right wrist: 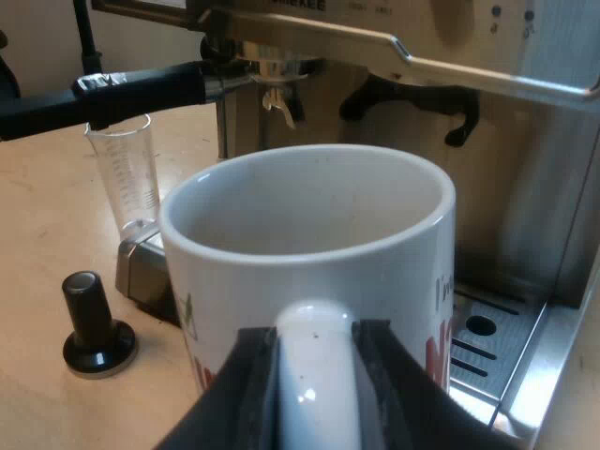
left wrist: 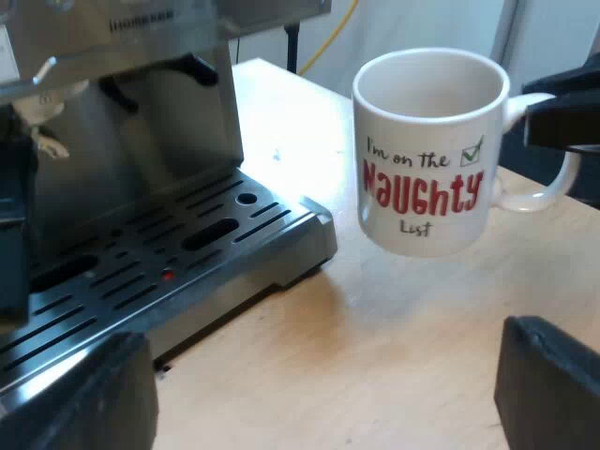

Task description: Place mug into machine

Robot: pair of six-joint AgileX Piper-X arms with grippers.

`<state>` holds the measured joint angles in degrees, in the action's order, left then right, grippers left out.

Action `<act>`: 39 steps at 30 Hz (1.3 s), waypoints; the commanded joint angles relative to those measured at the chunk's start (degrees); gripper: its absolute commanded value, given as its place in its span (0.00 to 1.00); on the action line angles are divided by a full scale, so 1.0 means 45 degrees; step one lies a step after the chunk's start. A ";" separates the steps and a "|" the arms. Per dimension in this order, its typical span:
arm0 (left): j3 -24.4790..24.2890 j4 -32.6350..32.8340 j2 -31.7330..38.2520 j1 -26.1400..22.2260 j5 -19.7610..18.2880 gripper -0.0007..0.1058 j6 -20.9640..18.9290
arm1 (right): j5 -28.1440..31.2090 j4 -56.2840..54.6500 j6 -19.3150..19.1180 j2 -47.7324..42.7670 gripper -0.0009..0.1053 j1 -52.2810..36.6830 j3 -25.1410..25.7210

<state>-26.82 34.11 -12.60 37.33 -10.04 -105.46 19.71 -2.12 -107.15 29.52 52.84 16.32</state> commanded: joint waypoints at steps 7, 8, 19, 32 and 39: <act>-0.0090 -0.0016 0.0074 0.0068 0.0944 0.77 0.0135 | 0.0122 0.1297 -0.0142 0.1475 0.01 0.0102 0.0287; -0.0090 -0.0016 0.0074 0.0068 0.1021 0.77 0.0269 | 0.0122 0.1736 -0.0142 0.1798 0.01 0.0102 0.0287; -0.0090 -0.0469 -0.0540 -0.1095 0.0363 0.77 0.0997 | -0.0183 0.5990 0.0442 0.5421 0.01 0.0102 0.0319; -0.0090 -0.1361 -0.1332 -0.3729 -0.2382 0.77 0.1128 | -0.0204 0.9993 0.0442 0.9538 0.01 0.0102 0.1121; -0.0090 -0.1250 -0.1332 -0.3855 -0.2580 0.77 0.1206 | 0.0080 1.0542 0.0442 1.1268 0.01 0.0102 0.2005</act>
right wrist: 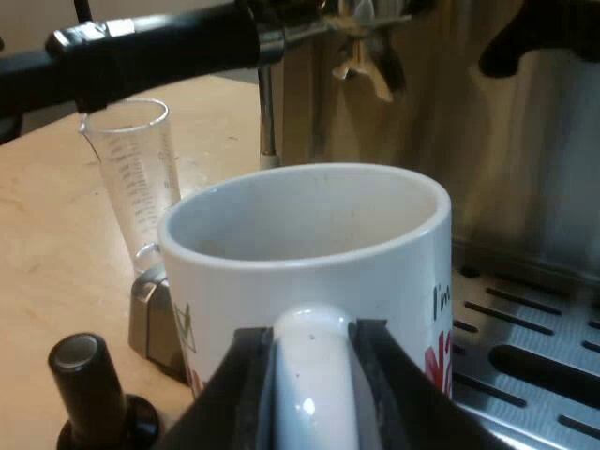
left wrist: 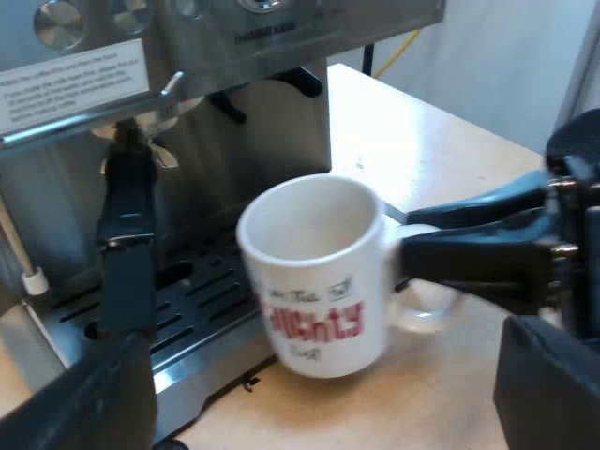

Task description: Place mug into machine

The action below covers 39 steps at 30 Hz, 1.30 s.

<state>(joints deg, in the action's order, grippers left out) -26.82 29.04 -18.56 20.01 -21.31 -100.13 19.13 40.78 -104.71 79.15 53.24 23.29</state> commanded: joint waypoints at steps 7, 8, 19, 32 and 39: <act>-0.0090 -0.0124 -0.0006 -0.0006 -0.0380 0.77 0.0022 | 0.0460 0.1709 -0.0100 0.1546 0.01 -0.0546 0.1164; -0.0090 -0.0124 -0.0006 -0.0006 -0.0378 0.77 0.0022 | 0.0463 0.1787 -0.0100 0.1715 0.01 -0.0631 0.1347; -0.0090 0.0002 -0.0006 -0.0006 -0.0401 0.77 0.0022 | 0.0328 0.1757 -0.0006 0.3104 0.01 -0.0680 0.2319; -0.0090 0.0147 -0.0006 -0.0006 -0.0768 0.77 0.0022 | 0.0372 0.1757 0.0528 0.5186 0.01 -0.1006 0.4360; -0.0090 0.0147 -0.0006 -0.0006 -0.0764 0.77 0.0022 | 0.0600 0.1428 0.0680 0.5479 0.01 -0.1381 0.4814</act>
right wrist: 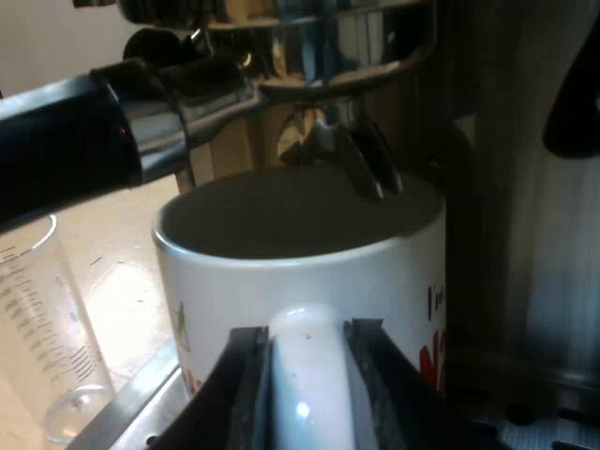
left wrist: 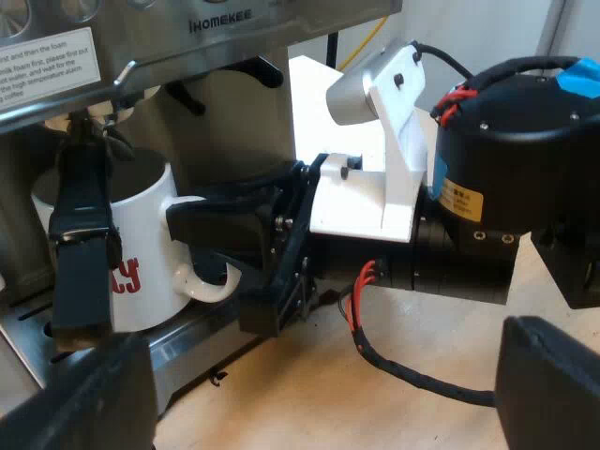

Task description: Place mug into machine

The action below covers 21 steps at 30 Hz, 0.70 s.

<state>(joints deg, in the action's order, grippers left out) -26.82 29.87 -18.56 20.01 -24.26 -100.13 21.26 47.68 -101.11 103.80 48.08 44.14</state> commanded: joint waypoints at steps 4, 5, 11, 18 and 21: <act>-0.0090 -0.0039 -0.0006 -0.0006 -0.0108 0.77 0.0022 | 0.0127 -0.0195 -0.0121 0.0001 0.01 -0.0270 0.0174; -0.0090 -0.0039 -0.0006 -0.0006 -0.0108 0.77 0.0022 | 0.0187 -0.0249 -0.0121 0.0001 0.01 -0.0270 0.0174; -0.0090 -0.0039 -0.0006 -0.0006 -0.0108 0.77 0.0022 | 0.0184 -0.0639 -0.0121 0.0001 0.01 -0.0270 0.0174; -0.0090 -0.0039 -0.0006 -0.0006 -0.0108 0.77 0.0022 | 0.0159 -0.0667 -0.0121 0.0001 0.01 -0.0270 0.0174; -0.0090 -0.0039 -0.0006 -0.0006 -0.0108 0.77 0.0022 | 0.0159 -0.0667 -0.0121 0.0001 0.12 -0.0270 0.0174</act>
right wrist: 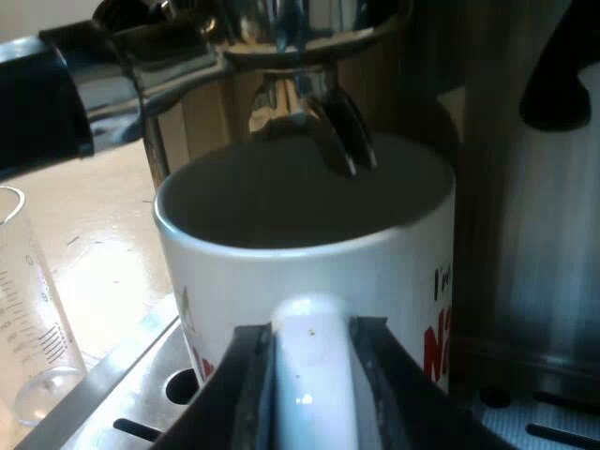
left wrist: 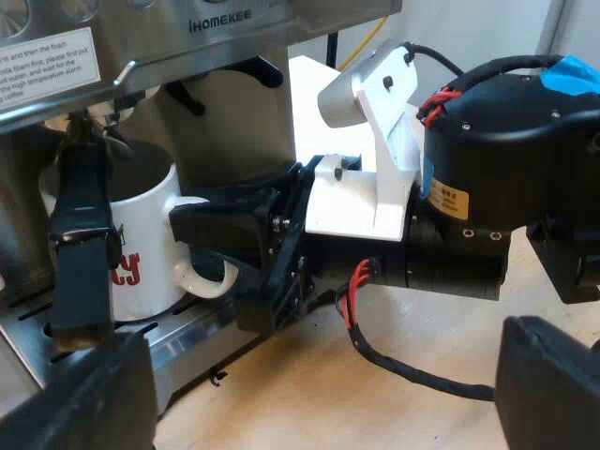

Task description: Place mug into machine

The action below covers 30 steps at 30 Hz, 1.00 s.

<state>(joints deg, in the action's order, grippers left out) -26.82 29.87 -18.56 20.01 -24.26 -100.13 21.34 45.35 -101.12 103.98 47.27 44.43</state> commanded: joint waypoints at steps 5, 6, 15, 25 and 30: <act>-0.0090 -0.0039 -0.0006 -0.0006 -0.0108 0.77 0.0022 | 0.0141 -0.0150 -0.0036 -0.0038 0.48 -0.0090 0.0110; -0.0090 -0.0039 -0.0006 -0.0006 -0.0108 0.77 0.0022 | 0.0141 -0.0150 -0.0036 -0.0063 0.49 -0.0090 0.0110; -0.0090 -0.0039 -0.0006 -0.0006 -0.0108 0.77 0.0022 | 0.0164 -0.1548 -0.0036 -0.1043 0.52 0.0234 0.0086; -0.0256 -0.0039 -0.0006 -0.0006 -0.0108 0.77 0.0022 | 0.0387 -0.3551 -0.0036 -0.2935 0.52 0.0904 0.0058; -0.0913 -0.0039 -0.0006 -0.0006 -0.0108 0.77 0.0022 | 0.1328 -0.5197 -0.0036 -0.3922 0.52 0.1380 -0.0007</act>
<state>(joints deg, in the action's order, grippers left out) -30.35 30.24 -18.56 20.01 -24.37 -99.98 26.95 22.76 -101.06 87.17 53.35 44.30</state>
